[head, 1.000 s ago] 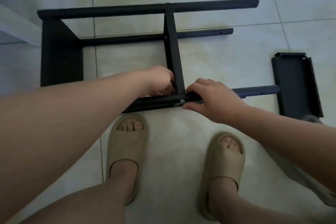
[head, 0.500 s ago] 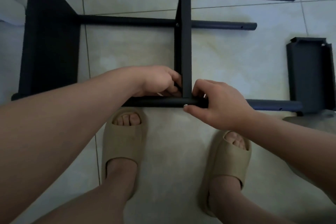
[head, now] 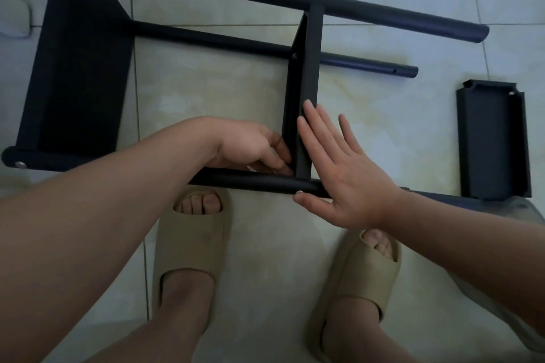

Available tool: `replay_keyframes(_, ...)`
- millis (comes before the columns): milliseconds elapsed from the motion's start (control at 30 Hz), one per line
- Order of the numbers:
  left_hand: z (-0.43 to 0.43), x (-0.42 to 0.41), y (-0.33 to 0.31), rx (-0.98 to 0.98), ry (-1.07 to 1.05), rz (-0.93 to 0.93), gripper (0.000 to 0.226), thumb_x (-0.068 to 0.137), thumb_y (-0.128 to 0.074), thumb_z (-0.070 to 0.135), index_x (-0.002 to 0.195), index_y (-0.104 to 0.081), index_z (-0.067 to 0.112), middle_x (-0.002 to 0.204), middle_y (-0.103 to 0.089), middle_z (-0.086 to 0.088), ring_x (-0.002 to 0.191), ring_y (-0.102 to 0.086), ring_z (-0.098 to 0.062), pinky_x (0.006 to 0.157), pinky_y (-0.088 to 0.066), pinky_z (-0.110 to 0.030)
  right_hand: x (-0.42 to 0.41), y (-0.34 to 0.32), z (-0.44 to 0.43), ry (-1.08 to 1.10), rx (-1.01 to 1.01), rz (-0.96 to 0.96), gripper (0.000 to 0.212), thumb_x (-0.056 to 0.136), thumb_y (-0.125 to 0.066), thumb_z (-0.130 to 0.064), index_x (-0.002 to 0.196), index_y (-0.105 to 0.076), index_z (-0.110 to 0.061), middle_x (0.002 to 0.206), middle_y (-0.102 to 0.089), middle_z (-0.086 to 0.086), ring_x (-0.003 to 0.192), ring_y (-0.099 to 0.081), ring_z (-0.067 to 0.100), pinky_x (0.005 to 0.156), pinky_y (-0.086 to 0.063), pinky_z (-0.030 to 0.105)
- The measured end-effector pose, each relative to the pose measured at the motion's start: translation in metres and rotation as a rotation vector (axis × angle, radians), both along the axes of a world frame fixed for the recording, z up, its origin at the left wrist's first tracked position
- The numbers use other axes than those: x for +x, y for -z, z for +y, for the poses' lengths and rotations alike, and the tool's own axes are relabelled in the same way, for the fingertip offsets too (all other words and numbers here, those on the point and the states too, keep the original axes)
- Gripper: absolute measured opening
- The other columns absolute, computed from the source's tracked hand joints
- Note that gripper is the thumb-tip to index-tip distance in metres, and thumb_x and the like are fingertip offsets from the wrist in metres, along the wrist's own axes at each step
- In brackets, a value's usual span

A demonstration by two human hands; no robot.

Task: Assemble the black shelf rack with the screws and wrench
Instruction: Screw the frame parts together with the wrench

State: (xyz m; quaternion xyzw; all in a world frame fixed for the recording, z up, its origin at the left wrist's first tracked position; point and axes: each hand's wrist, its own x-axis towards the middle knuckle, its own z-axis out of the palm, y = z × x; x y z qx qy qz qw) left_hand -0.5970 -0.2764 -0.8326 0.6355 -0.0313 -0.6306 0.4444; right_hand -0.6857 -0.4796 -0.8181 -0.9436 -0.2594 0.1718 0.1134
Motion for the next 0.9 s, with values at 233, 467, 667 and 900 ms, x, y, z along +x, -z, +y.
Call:
replay_keyframes(233,0.002,0.000,0.018,-0.060,-0.074,0.054,0.009,0.099,-0.057,0.009,0.101,-0.066,0.010,0.093,-0.078,-0.003,0.083,-0.074,-0.012,0.072,-0.057,-0.021,0.001,0.005,-0.001,-0.013,0.050,-0.006,0.096,0.098,-0.038,-0.062,0.161,0.000,-0.001,0.169,0.011,0.017,0.156,0.011,0.032,0.126,-0.008,0.057)
replay_keyframes(467,0.011,0.012,0.028,0.043,-0.145,-0.105,0.025,0.091,-0.070,0.030,0.105,-0.075,0.010,0.081,-0.070,0.002,0.075,-0.061,-0.009,0.072,-0.053,-0.021,0.002,0.004,-0.002,0.002,0.102,0.004,0.095,0.098,-0.041,-0.060,0.161,-0.003,-0.001,0.169,0.009,0.016,0.157,0.010,0.031,0.125,-0.013,0.057)
replay_keyframes(667,0.007,0.016,0.028,0.032,-0.206,0.060,0.020,0.095,-0.064,0.030,0.092,-0.076,0.014,0.074,-0.065,0.002,0.067,-0.057,-0.008,0.072,-0.049,-0.023,0.001,0.008,-0.003,0.008,0.127,-0.020,0.094,0.097,-0.045,-0.058,0.160,-0.007,0.000,0.169,0.005,0.017,0.157,0.007,0.032,0.124,-0.017,0.057)
replay_keyframes(900,-0.005,0.017,0.030,0.081,-0.205,0.202,0.009,0.093,-0.064,0.011,0.099,-0.071,0.009,0.084,-0.068,-0.003,0.072,-0.059,-0.009,0.074,-0.052,-0.023,0.000,0.010,-0.002,0.015,0.152,-0.037,0.094,0.097,-0.050,-0.054,0.160,-0.010,0.002,0.169,0.001,0.020,0.157,0.004,0.034,0.122,-0.021,0.059)
